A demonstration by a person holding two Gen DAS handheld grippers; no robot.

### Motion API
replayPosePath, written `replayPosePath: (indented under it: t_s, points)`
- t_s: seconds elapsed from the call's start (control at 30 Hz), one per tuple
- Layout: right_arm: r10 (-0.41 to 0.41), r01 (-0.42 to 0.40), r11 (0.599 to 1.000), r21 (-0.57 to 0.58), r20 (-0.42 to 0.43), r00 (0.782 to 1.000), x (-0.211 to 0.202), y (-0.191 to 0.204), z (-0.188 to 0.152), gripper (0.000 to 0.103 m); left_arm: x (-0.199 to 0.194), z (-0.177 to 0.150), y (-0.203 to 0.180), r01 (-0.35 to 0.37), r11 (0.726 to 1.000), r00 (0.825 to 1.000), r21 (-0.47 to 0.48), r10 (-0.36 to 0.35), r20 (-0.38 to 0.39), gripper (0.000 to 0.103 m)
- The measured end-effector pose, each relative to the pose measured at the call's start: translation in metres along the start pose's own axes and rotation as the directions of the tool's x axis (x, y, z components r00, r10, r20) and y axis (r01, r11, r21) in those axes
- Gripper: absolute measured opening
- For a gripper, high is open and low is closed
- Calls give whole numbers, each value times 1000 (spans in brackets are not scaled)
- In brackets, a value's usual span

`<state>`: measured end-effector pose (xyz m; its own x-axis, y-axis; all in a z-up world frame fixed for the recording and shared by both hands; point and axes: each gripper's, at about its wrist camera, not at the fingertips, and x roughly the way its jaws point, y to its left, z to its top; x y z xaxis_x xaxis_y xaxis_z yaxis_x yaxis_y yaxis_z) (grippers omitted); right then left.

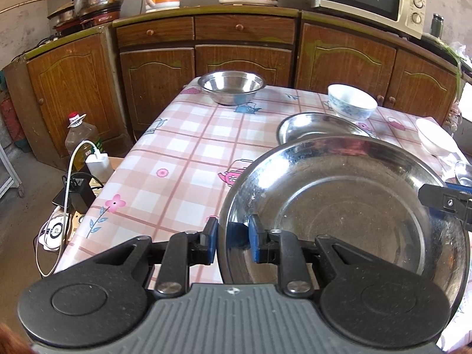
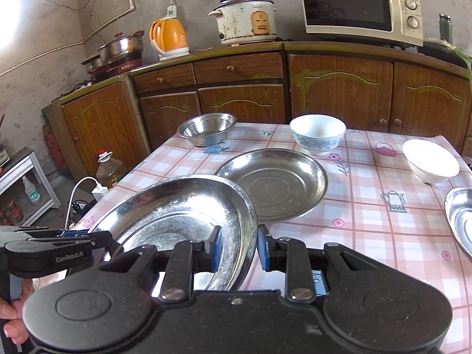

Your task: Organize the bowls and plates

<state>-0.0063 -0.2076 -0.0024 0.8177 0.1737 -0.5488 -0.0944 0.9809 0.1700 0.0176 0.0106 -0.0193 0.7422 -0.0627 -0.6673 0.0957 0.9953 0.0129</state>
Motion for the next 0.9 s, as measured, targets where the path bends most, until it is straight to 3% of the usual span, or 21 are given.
replayPosePath:
  t_s: [0.9]
  points:
    - [-153,151,982,117,10,988,-61,-71,-27,32,-9,-8,-82,134,983,991,122,-130,-36,22]
